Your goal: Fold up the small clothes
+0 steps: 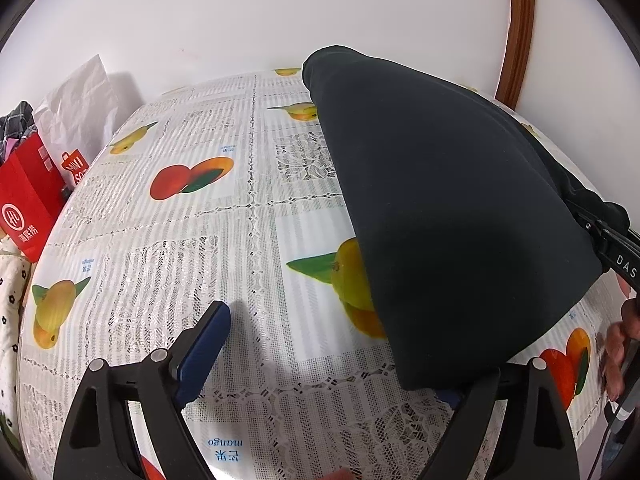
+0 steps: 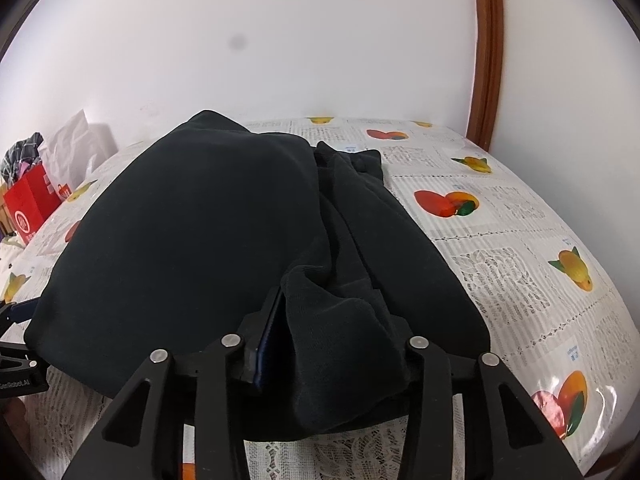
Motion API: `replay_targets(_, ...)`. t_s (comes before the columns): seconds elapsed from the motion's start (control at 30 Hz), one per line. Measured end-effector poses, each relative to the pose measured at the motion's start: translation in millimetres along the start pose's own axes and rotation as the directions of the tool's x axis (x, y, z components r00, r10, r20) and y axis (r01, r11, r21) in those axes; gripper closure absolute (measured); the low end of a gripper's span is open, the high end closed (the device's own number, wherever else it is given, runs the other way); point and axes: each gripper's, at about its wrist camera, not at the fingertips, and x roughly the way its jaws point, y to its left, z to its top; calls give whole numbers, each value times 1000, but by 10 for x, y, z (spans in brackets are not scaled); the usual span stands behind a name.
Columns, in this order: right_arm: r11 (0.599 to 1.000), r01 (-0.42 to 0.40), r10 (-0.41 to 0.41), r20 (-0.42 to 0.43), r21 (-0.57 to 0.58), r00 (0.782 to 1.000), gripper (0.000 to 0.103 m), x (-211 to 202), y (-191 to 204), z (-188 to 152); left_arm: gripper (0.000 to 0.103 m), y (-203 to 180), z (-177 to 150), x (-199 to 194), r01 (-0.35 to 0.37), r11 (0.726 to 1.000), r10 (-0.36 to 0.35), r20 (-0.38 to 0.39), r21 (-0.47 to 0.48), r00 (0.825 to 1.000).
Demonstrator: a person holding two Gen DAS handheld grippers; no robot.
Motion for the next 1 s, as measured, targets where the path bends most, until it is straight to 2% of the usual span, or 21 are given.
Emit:
replay_targets(0.2,1000,11,-11,0,-7,1000,61,-3,-7,-2,14,-8,-17,-13,5,1000,-5,3,2,1000)
replay_targets(0.33,1000,10,-10,-1,-5,1000,61,3,-17,1,15,-76,-54,-71,84,995,-84,6,58,996)
replay_targets(0.43,1000,18,-18,0,-12,1000,61,0,9,1,15,-196,-55,-96,52,994,-55,27,100,998)
replay_targets(0.53,1000,15,-15,-1,-10,1000,61,0,9,2,15,-269,12,-47,104,993,-104,-3,62,995)
replay_targets(0.67,1000,9,-9,-1,-4,1000,62,2,3,8,12,-440,16,-5,46,993,-47,5,110,999)
replay_targets(0.73,1000,-1,1,2,2,1000,66,-8,-9,13,11,-418,14,2,54,994,-53,-8,93,999)
replay_targets(0.77,1000,-23,23,3,6,1000,77,-15,-16,20,9,-408,16,7,48,995,-47,-12,86,999)
replay_targets(0.8,998,-56,56,0,7,998,81,-27,-13,27,9,-412,19,9,44,995,-43,-14,87,999)
replay_targets(0.9,998,-64,64,26,7,998,84,-104,6,114,8,-431,22,6,24,995,-23,-12,95,1000)
replay_targets(0.97,996,-80,78,74,28,994,85,-212,-51,205,8,-432,14,-3,21,995,-20,-12,94,1000)
replay_targets(1.0,992,-114,107,111,60,988,86,-312,-141,279,8,-425,12,-6,24,995,-23,-14,93,1000)
